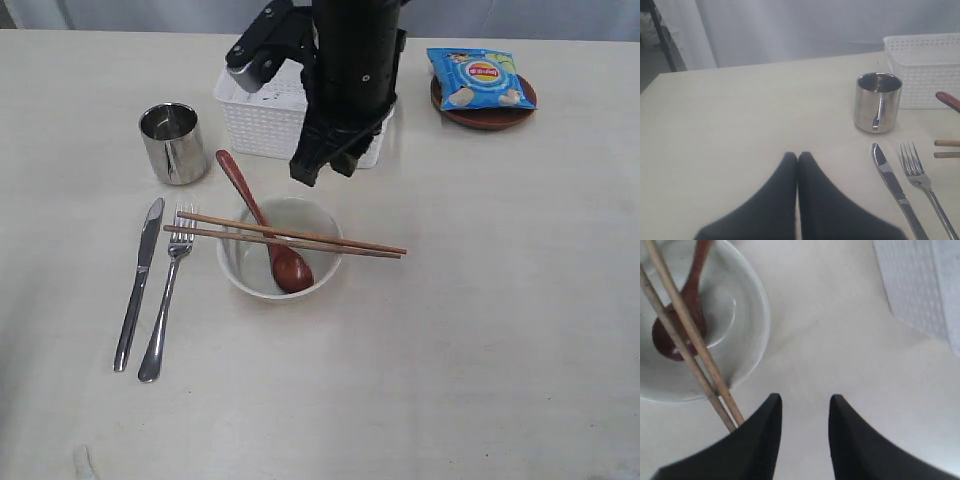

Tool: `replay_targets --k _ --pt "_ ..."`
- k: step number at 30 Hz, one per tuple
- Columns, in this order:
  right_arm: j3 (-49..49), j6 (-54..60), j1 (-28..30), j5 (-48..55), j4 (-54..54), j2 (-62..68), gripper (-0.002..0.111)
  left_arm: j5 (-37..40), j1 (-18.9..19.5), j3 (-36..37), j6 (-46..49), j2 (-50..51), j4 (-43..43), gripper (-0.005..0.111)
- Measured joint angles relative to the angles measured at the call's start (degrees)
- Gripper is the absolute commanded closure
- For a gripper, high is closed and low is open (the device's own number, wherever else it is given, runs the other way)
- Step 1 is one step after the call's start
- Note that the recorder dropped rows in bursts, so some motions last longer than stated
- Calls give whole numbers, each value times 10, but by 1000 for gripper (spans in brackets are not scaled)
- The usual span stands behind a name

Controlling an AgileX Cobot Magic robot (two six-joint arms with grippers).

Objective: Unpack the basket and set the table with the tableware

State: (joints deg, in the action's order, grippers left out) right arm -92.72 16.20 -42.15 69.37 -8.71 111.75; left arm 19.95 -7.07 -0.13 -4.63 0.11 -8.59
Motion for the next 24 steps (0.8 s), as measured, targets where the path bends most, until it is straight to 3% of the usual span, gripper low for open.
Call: replay_targets --k 5,10,17,24 --pt "57 -68 38 1 -1 0 82 0 0 0 0 0 0 107" --pt "135 -138 85 4 -2 0 109 0 0 0 0 0 0 107" --pt "216 -191 104 -3 7 -14 109 0 0 0 0 0 0 107" --pt "282 -174 104 -88 79 -45 109 0 0 0 0 0 0 107"
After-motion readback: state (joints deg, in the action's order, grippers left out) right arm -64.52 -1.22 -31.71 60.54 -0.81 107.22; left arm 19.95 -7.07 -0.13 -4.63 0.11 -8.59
